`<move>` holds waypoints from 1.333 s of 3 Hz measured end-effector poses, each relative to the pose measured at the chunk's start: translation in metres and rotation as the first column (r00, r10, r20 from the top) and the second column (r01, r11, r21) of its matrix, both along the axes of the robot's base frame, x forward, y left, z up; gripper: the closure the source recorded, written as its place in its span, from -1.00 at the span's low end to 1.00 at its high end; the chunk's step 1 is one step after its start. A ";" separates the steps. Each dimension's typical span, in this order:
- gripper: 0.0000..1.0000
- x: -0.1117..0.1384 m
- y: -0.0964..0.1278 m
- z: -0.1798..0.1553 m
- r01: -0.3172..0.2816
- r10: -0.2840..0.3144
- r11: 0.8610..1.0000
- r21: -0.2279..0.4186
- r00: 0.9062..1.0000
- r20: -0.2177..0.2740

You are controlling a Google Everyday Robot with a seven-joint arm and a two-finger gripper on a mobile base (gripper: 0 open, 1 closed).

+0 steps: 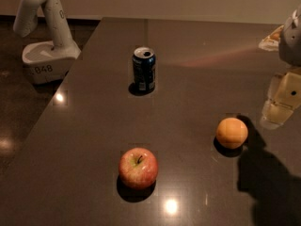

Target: Move pepsi can near apple

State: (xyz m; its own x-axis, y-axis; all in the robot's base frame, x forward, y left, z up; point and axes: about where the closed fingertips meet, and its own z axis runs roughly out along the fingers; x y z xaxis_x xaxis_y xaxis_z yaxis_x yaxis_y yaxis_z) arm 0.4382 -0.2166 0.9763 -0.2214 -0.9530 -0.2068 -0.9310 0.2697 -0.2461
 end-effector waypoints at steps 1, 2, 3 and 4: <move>-1.00 0.000 0.000 0.000 0.000 0.000 1.000 0.000 1.000 0.002; -1.00 0.012 0.011 0.001 -0.046 0.046 0.998 0.046 0.999 0.006; -1.00 0.044 0.047 -0.004 -0.116 0.111 0.984 0.132 0.993 0.043; -1.00 0.081 0.090 -0.010 -0.131 0.122 0.976 0.173 0.991 0.062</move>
Offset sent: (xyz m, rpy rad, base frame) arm 0.0316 0.0291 -0.0032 0.1332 0.0120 0.1327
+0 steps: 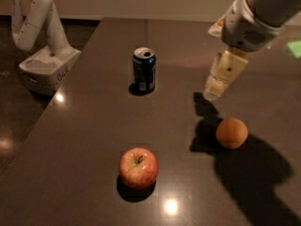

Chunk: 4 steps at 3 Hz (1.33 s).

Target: Move pepsi can near apple

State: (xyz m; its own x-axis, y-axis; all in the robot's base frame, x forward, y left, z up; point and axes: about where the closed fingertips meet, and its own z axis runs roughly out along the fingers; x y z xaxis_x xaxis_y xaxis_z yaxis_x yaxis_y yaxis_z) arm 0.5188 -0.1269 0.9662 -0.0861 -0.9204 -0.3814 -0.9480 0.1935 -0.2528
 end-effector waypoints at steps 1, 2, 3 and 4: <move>-1.00 0.027 0.023 -0.009 0.021 -0.021 0.999 0.032 1.000 -0.016; -1.00 0.051 0.050 -0.022 0.028 -0.025 0.997 0.067 0.999 -0.046; -1.00 0.065 0.078 -0.032 0.013 -0.006 0.995 0.099 0.997 -0.072; -1.00 0.074 0.103 -0.037 -0.009 0.021 0.992 0.123 0.995 -0.093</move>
Offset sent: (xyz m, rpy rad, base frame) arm 0.0828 0.0872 -0.0429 0.1181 0.0951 -0.0324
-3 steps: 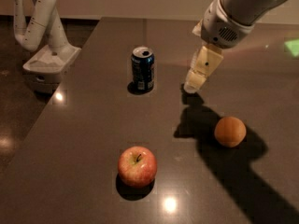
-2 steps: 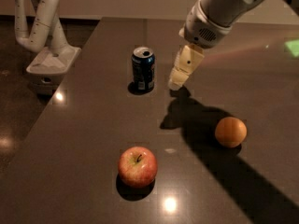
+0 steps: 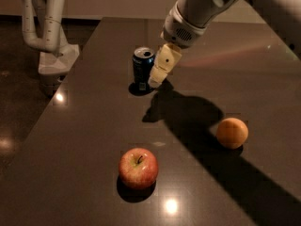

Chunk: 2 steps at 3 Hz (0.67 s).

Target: Move pepsi can near apple

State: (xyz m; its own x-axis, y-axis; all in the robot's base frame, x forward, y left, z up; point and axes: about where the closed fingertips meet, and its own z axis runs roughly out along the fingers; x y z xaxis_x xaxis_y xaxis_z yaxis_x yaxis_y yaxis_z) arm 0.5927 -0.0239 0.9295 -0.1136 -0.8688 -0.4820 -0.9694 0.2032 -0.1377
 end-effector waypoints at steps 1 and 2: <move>-1.00 0.006 0.027 -0.005 -0.047 0.048 0.999 0.019 0.999 -0.022; -1.00 0.010 0.043 -0.008 -0.084 0.084 0.996 0.027 0.996 -0.036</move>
Offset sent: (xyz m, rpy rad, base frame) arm 0.0161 0.0575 -0.0094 0.0329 0.0514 0.1209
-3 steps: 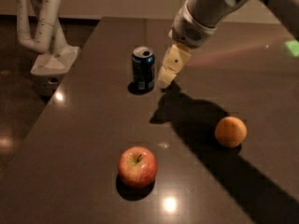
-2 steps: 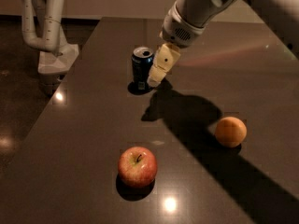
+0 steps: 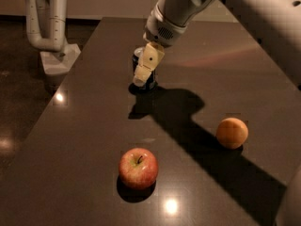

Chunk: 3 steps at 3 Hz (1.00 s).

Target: Move pepsi can near apple

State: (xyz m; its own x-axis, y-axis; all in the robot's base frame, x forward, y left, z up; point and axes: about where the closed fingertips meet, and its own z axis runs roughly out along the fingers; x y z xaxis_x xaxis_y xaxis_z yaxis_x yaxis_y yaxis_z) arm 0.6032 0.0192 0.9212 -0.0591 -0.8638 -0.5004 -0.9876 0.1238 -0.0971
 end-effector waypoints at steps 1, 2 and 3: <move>-0.66 0.007 0.005 -0.006 -0.016 0.016 1.000 0.002 1.000 -0.020; -0.19 0.010 0.001 -0.010 -0.023 0.023 1.000 -0.003 0.999 -0.026; 0.41 0.002 -0.006 -0.002 -0.046 0.046 0.999 0.006 0.999 -0.013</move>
Offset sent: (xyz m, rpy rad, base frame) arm 0.0136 -0.0078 -0.0110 -0.0112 0.0282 0.0265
